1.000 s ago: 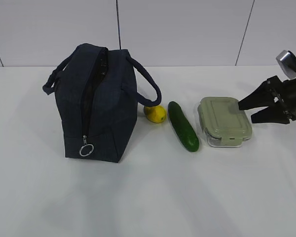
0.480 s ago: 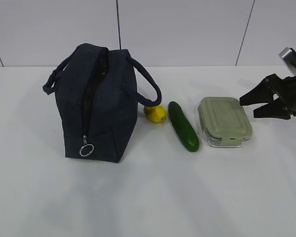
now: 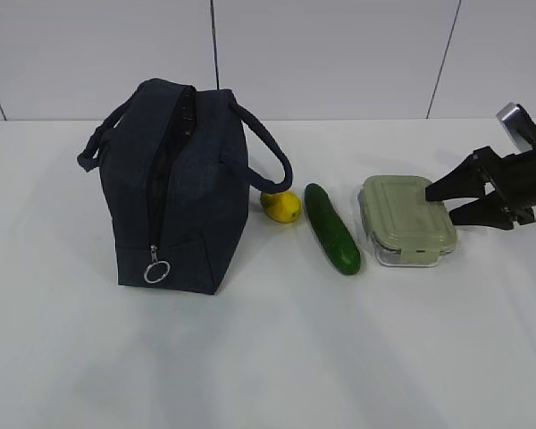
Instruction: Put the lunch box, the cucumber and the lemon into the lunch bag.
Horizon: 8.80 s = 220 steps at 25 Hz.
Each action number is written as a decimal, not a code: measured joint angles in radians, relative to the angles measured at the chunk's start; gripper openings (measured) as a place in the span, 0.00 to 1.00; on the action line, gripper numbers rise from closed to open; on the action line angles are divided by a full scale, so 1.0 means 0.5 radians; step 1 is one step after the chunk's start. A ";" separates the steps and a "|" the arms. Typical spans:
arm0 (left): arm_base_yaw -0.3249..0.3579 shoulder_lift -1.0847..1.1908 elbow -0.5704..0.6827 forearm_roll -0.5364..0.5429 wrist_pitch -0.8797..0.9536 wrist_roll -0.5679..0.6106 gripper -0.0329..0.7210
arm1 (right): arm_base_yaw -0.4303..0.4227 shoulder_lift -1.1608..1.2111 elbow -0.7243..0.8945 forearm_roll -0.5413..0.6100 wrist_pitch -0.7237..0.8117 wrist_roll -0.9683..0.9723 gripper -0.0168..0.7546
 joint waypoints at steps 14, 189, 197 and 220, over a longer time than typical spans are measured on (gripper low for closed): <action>0.000 0.000 0.000 0.000 0.000 0.000 0.53 | 0.000 0.161 -0.003 0.170 0.122 -0.030 0.75; -0.320 3.568 -1.517 -1.307 -0.662 0.712 0.07 | 0.207 -0.220 -0.013 0.447 0.150 0.271 0.48; -0.337 3.495 -1.517 -1.290 -0.662 0.713 0.07 | 0.410 -0.220 -0.231 0.454 0.155 0.412 0.48; -0.508 3.495 -1.517 -1.282 -0.739 0.717 0.07 | 0.884 -0.220 -0.474 0.631 0.202 0.570 0.48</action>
